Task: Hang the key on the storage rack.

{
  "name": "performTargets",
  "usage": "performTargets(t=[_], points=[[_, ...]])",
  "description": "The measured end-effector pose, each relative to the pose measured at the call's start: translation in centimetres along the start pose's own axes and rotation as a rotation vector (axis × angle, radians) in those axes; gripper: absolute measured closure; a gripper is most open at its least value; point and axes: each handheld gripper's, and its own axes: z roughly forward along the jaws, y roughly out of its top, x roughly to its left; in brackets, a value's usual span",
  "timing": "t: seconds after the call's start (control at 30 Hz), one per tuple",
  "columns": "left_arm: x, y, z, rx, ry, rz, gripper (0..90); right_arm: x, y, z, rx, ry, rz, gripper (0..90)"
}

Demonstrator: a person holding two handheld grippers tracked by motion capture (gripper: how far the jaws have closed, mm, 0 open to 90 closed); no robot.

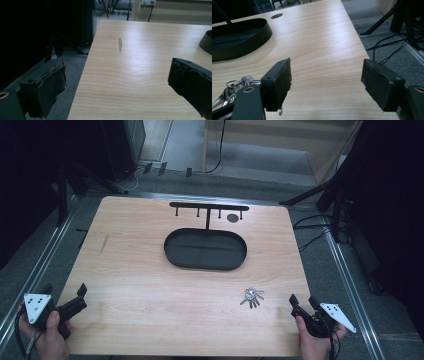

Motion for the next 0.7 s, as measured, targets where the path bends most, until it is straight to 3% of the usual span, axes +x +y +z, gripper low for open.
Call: performTargets(t=[0.17,0.27,0.33,0.57,0.7], points=[[-0.2,0.0,0.0,-0.005,0.012,0.019,1.9,0.2,0.0,0.0,0.0,-0.018,-0.013,26.9],[-0.2,0.0,0.0,-0.007,0.009,0.018,1.9,0.8,0.0,0.2,0.021,-0.057,-0.055,33.8],[-0.2,0.0,0.0,-0.007,0.007,0.011,1.9,1.4,-0.1,0.3,0.048,-0.084,-0.054,34.0],[-0.6,0.0,0.1,-0.001,0.018,0.047,1.9,5.1,1.1,0.8,0.116,-0.042,-0.193,34.9],[-0.5,0.0,0.1,-0.001,0.014,0.039,1.9,7.1,1.8,1.6,0.186,0.003,-0.255,35.0]])
